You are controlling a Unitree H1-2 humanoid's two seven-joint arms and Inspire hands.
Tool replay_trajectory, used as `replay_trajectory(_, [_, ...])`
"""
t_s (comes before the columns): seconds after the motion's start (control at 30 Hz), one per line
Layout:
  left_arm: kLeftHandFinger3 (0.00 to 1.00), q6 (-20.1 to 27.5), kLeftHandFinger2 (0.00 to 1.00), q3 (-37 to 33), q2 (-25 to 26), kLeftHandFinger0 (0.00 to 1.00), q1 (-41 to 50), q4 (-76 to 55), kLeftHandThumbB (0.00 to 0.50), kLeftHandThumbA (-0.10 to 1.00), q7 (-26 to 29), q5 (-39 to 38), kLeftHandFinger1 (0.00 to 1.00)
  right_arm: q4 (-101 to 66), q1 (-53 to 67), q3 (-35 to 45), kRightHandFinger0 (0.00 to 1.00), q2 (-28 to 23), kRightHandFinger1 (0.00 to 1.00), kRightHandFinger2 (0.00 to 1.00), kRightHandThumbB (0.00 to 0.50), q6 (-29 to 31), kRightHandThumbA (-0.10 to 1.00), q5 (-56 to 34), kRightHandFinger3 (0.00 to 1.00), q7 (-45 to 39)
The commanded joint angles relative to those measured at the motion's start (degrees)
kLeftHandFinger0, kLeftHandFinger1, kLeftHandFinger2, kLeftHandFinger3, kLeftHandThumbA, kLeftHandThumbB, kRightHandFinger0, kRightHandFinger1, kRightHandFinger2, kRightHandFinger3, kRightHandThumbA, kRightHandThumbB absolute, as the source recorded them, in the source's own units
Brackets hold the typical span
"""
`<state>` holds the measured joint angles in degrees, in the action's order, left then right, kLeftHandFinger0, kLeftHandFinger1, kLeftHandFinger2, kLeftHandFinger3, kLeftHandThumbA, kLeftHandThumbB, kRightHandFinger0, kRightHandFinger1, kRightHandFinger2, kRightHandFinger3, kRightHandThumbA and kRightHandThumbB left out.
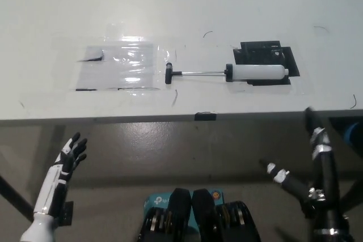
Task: The robot uses right hand to pick up a small white air pumper and uses its left hand to compress it, and then puts it on the desk
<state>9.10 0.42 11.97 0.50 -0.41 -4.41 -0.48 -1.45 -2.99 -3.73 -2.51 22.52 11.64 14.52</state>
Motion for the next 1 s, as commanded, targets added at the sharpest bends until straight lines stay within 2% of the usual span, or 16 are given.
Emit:
replay_trajectory(0.0, [1.0, 2.2, 1.0, -1.2, -1.0, 1.0, -0.3, -3.6, 0.112, 1.0, -1.1, 0.0, 1.0, -6.2, -2.1, 0.5, 1.0, -1.1, 1.0, 1.0, 0.097, 4.4, 0.96, 4.0, 1.0, 3.9])
replay_trajectory(0.07, [1.0, 2.5, 1.0, -1.7, -2.1, 1.0, -0.4, -4.6, 0.109, 1.0, -0.3, 0.7, 1.0, -8.1, -4.9, 2.0, 1.0, -2.3, 1.0, 1.0, 0.118, 2.9, 0.98, 4.1, 1.0, -0.1])
replay_trajectory(0.13, [1.0, 2.0, 1.0, -1.7, -3.6, 1.0, -0.3, -5.9, 0.117, 1.0, 0.9, 1.4, 1.0, -11.5, -7.4, 1.8, 1.0, -4.8, 1.0, 1.0, 0.127, -3.7, 1.0, 4.0, 1.0, -4.0])
replay_trajectory(0.17, [1.0, 2.1, 1.0, -1.6, -4.7, 1.0, -0.1, -6.8, 0.11, 1.0, 1.8, 2.0, 1.0, -13.8, -9.4, 1.8, 1.0, -6.9, 1.0, 1.0, 0.149, -8.6, 1.0, 4.2, 1.0, -7.0])
replay_trajectory(0.27, [1.0, 2.3, 1.0, -1.2, -7.1, 1.0, 0.4, -8.0, 0.111, 1.0, 2.9, 2.7, 1.0, -15.2, -13.9, 1.1, 1.0, -11.3, 1.0, 1.0, 0.164, -15.6, 1.0, 3.8, 1.0, -12.1])
replay_trajectory(0.33, [1.0, 3.8, 1.0, -1.5, -8.6, 1.0, 0.8, -8.0, 0.123, 1.0, 2.9, 2.6, 1.0, -13.7, -18.8, 0.1, 1.0, -15.1, 1.0, 1.0, 0.205, -20.4, 1.0, 4.4, 1.0, -16.1])
replay_trajectory(0.4, [1.0, 4.8, 1.0, -1.7, -10.1, 1.0, 1.2, -7.5, 0.131, 1.0, 3.0, 3.1, 1.0, -10.6, -24.1, -1.4, 1.0, -18.1, 1.0, 1.0, 0.205, -24.6, 0.91, 3.2, 1.0, -20.3])
replay_trajectory(0.43, [1.0, 5.0, 1.0, -1.6, -10.4, 1.0, 1.7, -7.5, 0.136, 1.0, 3.2, 3.3, 1.0, -9.4, -25.7, -2.2, 1.0, -18.5, 1.0, 1.0, 0.224, -26.8, 0.9, 2.9, 1.0, -21.7])
replay_trajectory(0.57, [1.0, 6.2, 1.0, -1.7, -10.6, 1.0, 2.3, -6.5, 0.166, 1.0, 3.0, 4.6, 1.0, -2.8, -33.4, -6.4, 1.0, -22.1, 1.0, 1.0, 0.239, -31.0, 0.93, 4.8, 1.0, -27.9])
replay_trajectory(0.67, [1.0, 6.3, 1.0, -1.0, -9.8, 1.0, 2.5, -6.0, 0.158, 1.0, 2.5, 4.4, 1.0, 4.3, -40.1, -9.9, 1.0, -23.7, 1.0, 1.0, 0.303, -33.1, 0.94, 5.3, 1.0, -32.5])
replay_trajectory(0.8, [1.0, 7.0, 1.0, -0.5, -8.8, 1.0, 2.4, -5.1, 0.139, 1.0, 2.1, 4.2, 1.0, 13.3, -47.8, -14.0, 1.0, -24.2, 1.0, 1.0, 0.35, -38.0, 0.96, 5.4, 1.0, -38.6])
replay_trajectory(0.87, [1.0, 8.3, 1.0, 0.2, -8.4, 1.0, 2.7, -4.0, 0.13, 1.0, 2.5, 4.2, 1.0, 20.6, -51.6, -16.5, 1.0, -23.2, 1.0, 1.0, 0.374, -36.0, 1.0, 7.1, 1.0, -39.9])
replay_trajectory(0.97, [1.0, 9.6, 1.0, 0.3, -8.4, 1.0, 3.1, -2.5, 0.122, 1.0, 2.6, 4.5, 1.0, 30.0, -56.5, -20.1, 1.0, -21.7, 1.0, 1.0, 0.416, -34.3, 0.98, 9.5, 1.0, -40.2])
